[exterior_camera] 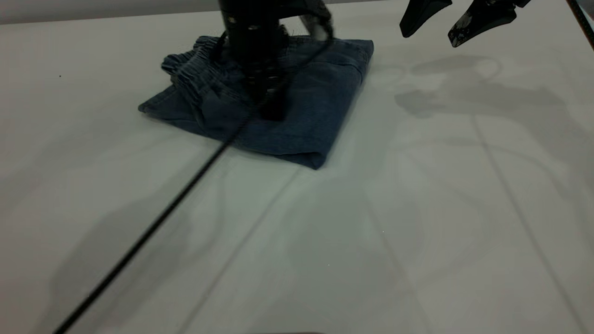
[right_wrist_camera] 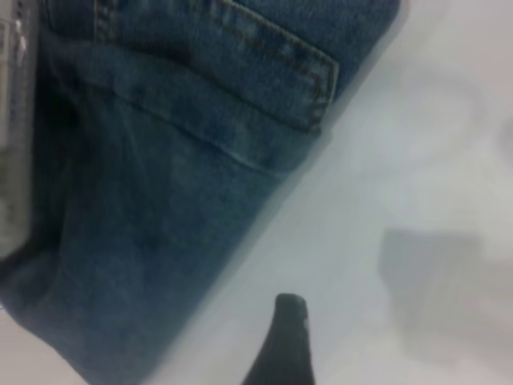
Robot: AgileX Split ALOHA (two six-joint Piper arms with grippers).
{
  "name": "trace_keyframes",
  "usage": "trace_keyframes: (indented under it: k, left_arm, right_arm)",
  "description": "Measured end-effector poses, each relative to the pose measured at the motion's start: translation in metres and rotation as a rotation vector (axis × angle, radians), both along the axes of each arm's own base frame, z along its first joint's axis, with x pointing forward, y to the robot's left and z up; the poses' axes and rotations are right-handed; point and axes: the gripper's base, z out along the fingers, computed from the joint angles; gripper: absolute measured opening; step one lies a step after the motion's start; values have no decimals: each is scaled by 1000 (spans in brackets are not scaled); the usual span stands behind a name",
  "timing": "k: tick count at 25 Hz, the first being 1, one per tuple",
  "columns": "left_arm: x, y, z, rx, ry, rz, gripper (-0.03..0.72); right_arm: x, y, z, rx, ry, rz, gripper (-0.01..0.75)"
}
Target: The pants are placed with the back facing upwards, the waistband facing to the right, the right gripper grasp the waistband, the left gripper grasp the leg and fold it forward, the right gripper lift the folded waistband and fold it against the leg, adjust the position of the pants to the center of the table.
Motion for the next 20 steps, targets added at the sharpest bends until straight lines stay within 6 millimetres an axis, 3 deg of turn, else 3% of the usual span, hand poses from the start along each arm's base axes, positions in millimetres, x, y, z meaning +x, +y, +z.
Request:
trace_keyframes:
  k: [7, 13, 17, 20]
  left_arm:
    - [-6, -35, 6, -123, -2, 430, 529]
    - [-6, -38, 22, -108, 28, 495, 529]
    - [3, -40, 58, -126, -40, 496, 529]
    - [11, -40, 99, -187, -154, 508, 529]
  right_arm:
    - [1, 0, 0, -2, -5, -4, 594]
    - [3, -1, 5, 4, -8, 5, 594]
    - [10, -3, 27, 47, 4, 33, 591]
    - [13, -5, 56, 82, 13, 69, 583]
